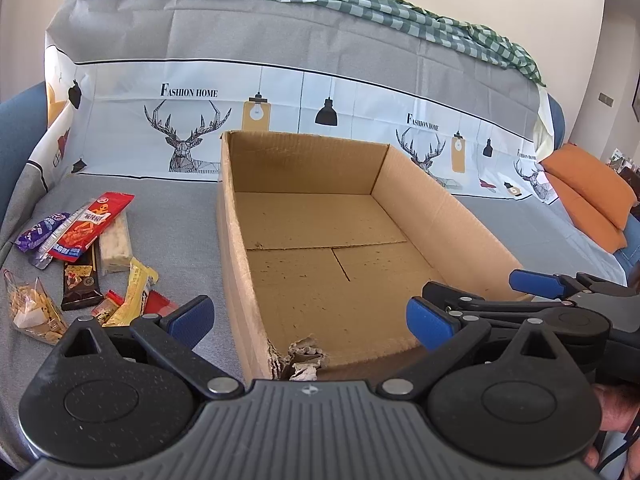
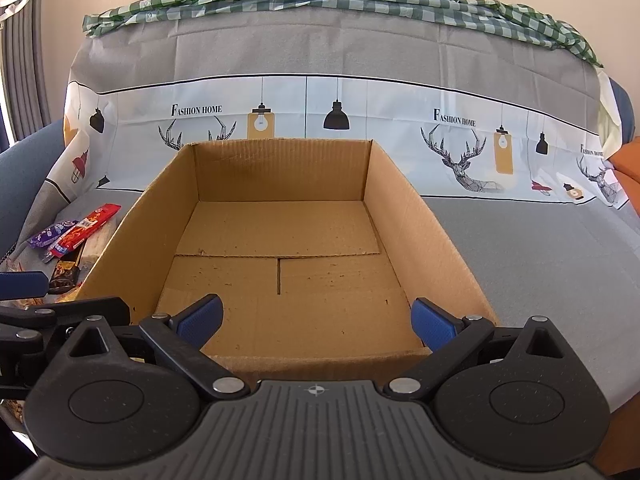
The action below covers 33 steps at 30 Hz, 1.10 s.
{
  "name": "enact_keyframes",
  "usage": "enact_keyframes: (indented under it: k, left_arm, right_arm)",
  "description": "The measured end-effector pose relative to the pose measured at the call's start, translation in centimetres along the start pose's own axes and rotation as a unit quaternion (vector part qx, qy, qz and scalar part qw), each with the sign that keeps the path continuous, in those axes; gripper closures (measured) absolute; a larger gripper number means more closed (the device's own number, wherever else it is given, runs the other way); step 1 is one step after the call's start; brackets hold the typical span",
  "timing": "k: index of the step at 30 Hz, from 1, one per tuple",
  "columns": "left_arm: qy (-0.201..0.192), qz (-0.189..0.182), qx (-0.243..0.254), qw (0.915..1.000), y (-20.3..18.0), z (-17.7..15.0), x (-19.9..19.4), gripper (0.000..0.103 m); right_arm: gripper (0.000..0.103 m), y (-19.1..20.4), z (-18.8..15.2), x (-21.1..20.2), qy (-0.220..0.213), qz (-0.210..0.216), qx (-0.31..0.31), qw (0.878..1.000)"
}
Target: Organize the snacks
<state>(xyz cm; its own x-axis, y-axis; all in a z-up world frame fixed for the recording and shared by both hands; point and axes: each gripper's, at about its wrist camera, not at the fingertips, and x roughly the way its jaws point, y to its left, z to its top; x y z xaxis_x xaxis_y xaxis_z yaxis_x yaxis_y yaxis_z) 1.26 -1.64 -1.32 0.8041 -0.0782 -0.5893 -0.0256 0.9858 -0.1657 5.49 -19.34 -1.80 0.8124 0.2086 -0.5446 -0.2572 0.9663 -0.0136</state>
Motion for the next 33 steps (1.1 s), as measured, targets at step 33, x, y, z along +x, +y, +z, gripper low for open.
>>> enact_keyframes:
  k: [33]
  left_arm:
    - [0.002,0.000,-0.004,1.0000,0.29,0.27,-0.09,0.001]
  right_arm:
    - [0.003,0.30,0.10,-0.15,-0.002,-0.002,-0.002,1.000]
